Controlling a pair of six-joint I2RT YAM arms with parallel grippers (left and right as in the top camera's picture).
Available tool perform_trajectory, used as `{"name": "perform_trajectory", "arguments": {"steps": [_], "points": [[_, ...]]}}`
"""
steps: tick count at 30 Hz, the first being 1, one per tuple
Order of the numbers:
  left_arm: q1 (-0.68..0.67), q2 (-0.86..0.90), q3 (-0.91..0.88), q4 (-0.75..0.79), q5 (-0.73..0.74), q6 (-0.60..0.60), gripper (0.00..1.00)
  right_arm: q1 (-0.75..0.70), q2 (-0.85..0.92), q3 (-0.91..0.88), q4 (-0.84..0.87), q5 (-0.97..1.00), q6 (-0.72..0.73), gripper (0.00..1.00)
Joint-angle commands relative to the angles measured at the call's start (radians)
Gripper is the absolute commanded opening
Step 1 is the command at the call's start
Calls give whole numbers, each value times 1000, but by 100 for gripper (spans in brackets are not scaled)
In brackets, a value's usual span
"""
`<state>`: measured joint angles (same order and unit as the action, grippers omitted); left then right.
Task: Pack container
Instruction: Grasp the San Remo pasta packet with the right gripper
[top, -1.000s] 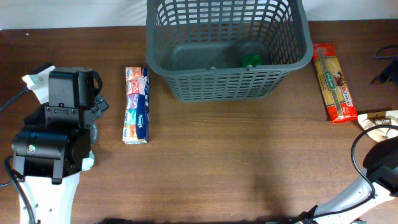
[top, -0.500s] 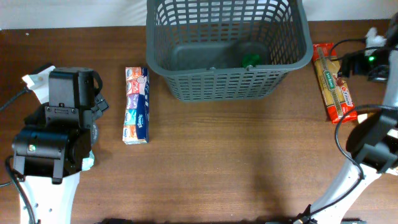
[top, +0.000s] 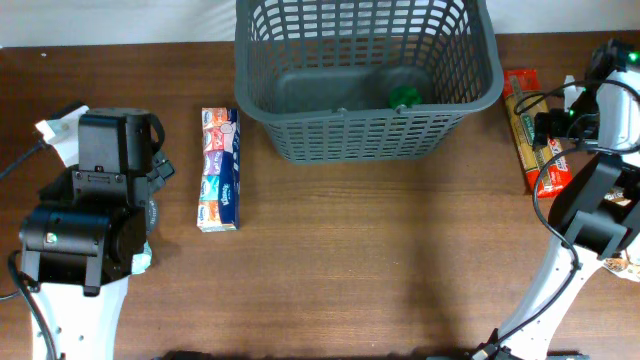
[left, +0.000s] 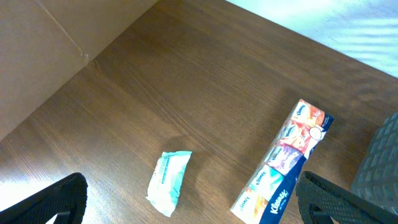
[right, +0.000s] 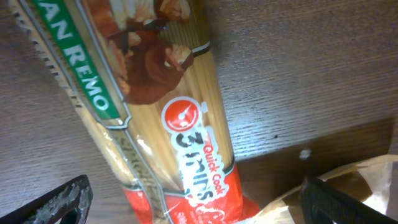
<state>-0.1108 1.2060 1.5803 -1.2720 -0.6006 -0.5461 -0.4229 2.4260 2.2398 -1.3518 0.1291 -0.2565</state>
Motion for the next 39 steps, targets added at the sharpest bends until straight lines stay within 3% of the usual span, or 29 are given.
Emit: {"name": "perform_trajectory", "arguments": {"steps": [1, 39], "points": [[5, -8, 13, 2, 3, -6, 100, -1, 29, -2, 5, 21, -17, 99], [5, -8, 13, 2, 3, -6, 100, 50, 133, -3, 66, -18, -41, 99]]}}
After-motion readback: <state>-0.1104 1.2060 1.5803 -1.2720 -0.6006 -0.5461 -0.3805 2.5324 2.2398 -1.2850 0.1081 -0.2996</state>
